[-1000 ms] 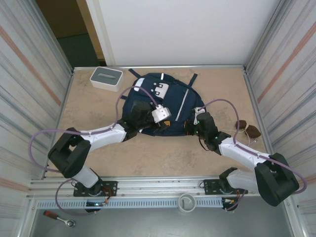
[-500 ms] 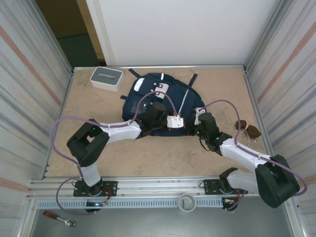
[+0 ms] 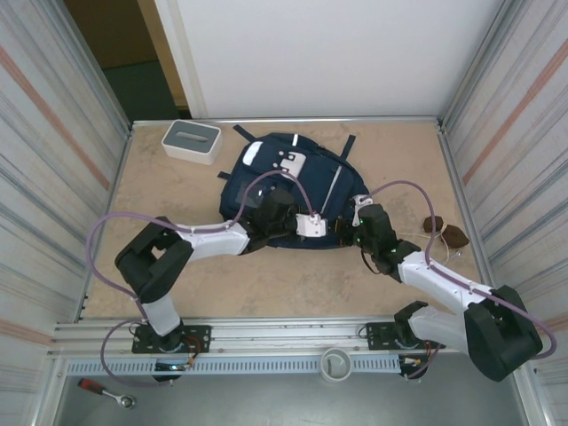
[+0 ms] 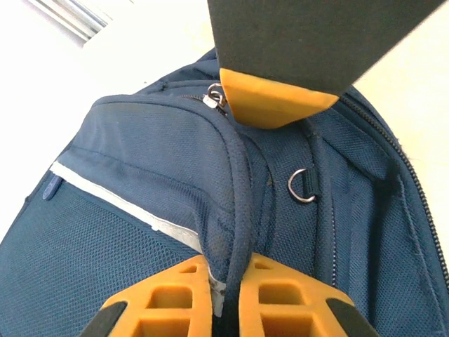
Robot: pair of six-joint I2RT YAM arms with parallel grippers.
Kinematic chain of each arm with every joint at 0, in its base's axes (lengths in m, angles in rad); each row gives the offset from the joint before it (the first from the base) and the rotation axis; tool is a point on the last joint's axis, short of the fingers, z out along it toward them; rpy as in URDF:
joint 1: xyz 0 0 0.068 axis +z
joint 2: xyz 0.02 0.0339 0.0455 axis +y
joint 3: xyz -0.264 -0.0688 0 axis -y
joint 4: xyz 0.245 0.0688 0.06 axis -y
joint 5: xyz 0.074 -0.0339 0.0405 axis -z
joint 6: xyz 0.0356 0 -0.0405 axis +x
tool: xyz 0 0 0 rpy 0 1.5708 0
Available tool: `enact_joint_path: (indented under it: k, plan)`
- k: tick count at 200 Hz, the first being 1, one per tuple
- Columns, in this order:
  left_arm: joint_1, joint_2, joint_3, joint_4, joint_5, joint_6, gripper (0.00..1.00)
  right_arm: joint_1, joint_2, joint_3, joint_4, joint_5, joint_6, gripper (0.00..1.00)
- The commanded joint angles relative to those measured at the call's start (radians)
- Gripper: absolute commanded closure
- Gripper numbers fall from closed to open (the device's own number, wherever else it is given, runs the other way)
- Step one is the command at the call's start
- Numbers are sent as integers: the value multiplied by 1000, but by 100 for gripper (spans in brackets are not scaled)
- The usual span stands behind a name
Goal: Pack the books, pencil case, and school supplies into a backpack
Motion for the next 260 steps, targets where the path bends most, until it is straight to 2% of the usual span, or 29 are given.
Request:
enact_joint_path:
  k: [1, 63, 80, 105, 122, 140, 157, 182, 225, 241, 260]
  plan:
    - [25, -92, -53, 28, 48, -12, 100, -19, -18, 29, -95, 157, -24, 100]
    - [95, -185, -188, 132, 112, -96, 100, -23, 28, 63, -95, 134, -30, 100]
    - [117, -205, -211, 133, 134, -113, 97, -16, 42, 63, -61, 85, -32, 100]
    - [121, -204, -230, 115, 110, -111, 91, 14, 46, 48, 1, 34, -45, 100]
    - [121, -204, -243, 113, 106, -122, 82, 41, 41, 39, 29, 19, -50, 100]
    - [99, -234, -246, 89, 116, -158, 62, 70, 40, 26, 69, 3, -51, 100]
    - [47, -270, -245, 71, 92, -194, 49, 99, 45, 23, 89, 4, -54, 100]
    - [-20, -277, -220, 35, 46, -226, 40, 132, 46, 20, 121, 3, -56, 100]
    - [-61, -205, -165, 30, -78, -239, 41, 188, 29, 17, 157, -2, -56, 100]
    - [-59, -184, -163, 59, -111, -239, 48, 202, 24, 8, 170, -4, -54, 100]
    - [-47, -171, -168, 86, -122, -248, 60, 211, 22, -7, 184, -2, -51, 100]
